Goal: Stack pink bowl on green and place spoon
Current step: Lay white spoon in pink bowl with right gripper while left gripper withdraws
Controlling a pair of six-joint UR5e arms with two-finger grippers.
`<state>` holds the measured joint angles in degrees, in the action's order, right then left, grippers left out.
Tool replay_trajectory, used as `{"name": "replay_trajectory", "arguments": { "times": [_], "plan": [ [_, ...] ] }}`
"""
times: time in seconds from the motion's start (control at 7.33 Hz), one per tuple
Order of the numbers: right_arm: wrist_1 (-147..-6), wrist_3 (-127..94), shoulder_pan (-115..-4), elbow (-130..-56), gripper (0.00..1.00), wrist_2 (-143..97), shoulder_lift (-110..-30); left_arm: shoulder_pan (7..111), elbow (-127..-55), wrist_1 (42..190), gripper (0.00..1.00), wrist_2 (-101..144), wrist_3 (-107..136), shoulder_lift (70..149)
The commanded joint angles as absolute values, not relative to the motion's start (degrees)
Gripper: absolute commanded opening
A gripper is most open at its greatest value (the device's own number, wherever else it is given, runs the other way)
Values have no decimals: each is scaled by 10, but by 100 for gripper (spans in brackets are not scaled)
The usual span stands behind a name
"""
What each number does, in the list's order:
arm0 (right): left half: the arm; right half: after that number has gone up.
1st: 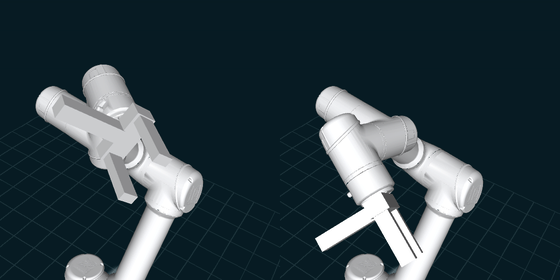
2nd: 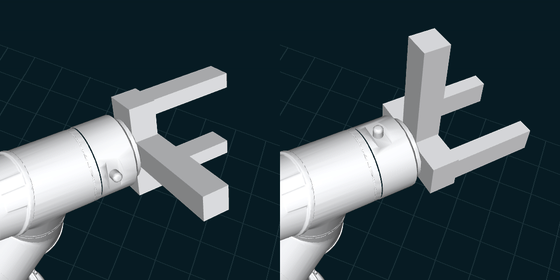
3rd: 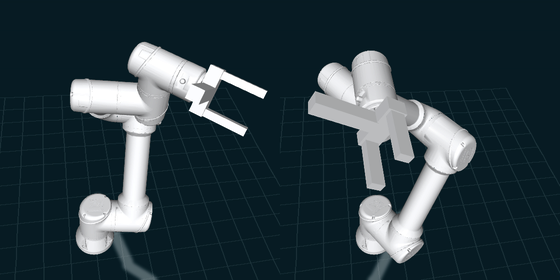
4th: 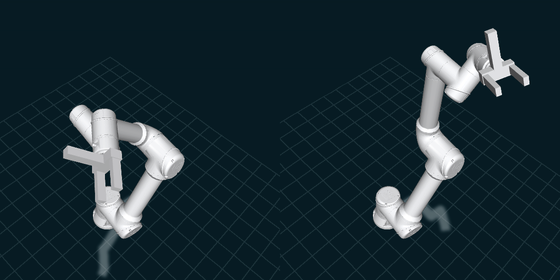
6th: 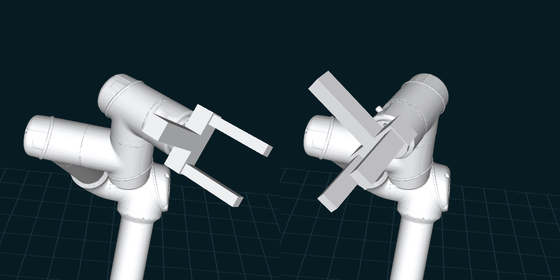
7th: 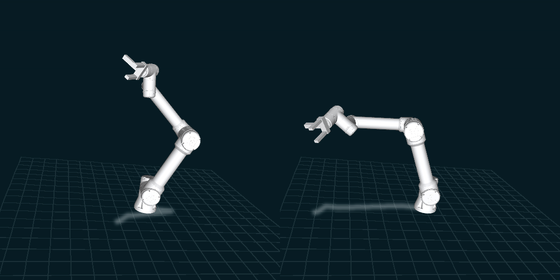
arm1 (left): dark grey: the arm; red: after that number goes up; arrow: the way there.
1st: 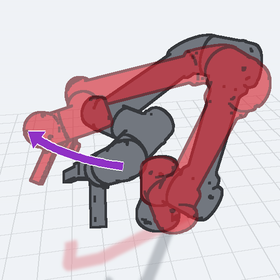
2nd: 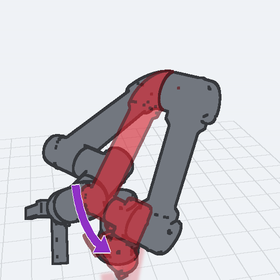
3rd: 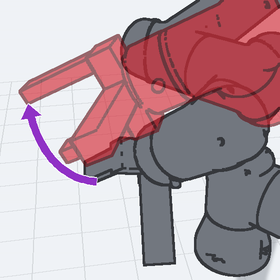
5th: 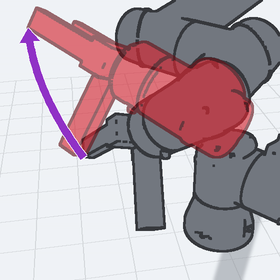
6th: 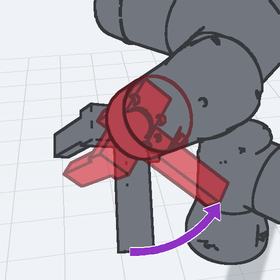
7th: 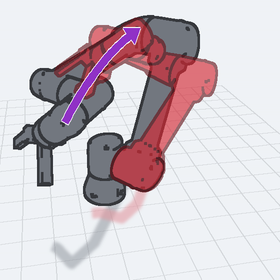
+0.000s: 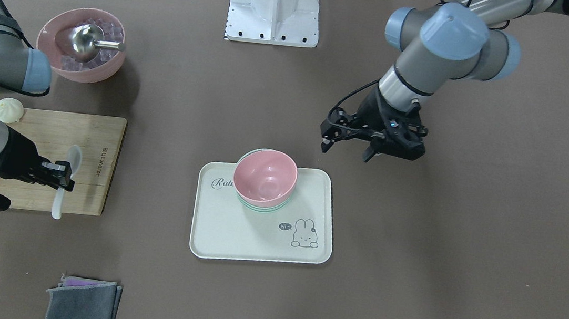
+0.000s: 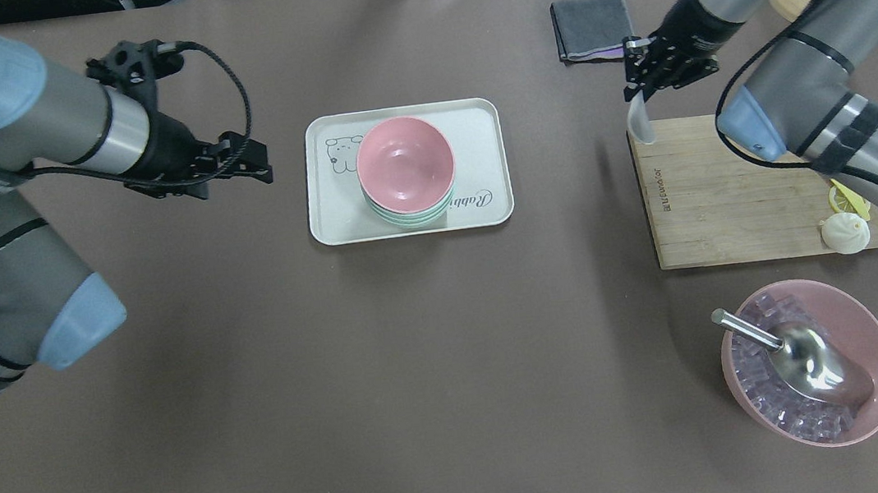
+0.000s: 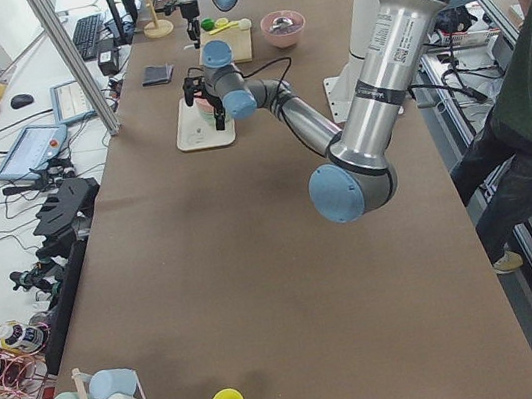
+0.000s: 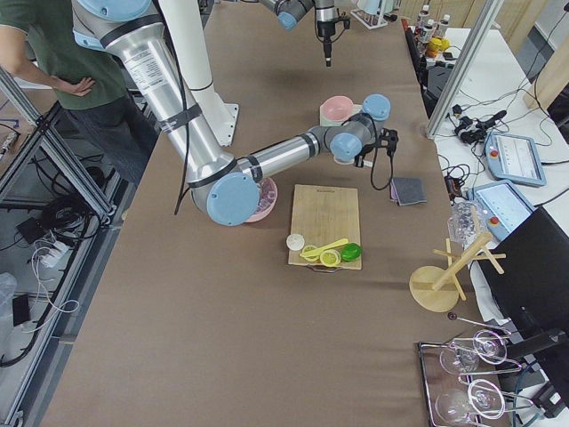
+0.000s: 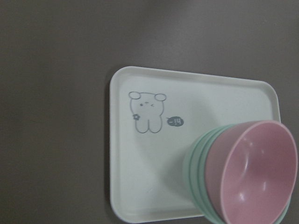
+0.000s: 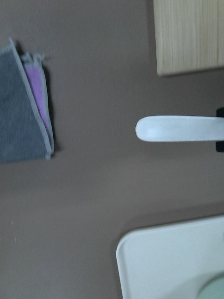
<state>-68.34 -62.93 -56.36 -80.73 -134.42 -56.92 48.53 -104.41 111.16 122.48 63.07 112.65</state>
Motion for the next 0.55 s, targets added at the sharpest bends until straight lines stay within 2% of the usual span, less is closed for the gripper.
{"name": "replay_trajectory", "arguments": {
  "times": [0.0, 0.41],
  "plan": [
    [-688, -805, -489, -801, 0, -1257, -463, 532, -1092, 1114, 98, 1252, 551, 1030],
    [-680, -885, -433, -740, 0, -1181, -374, 547, -1103, 1115, 98, 1255, 538, 999]
  ]
}}
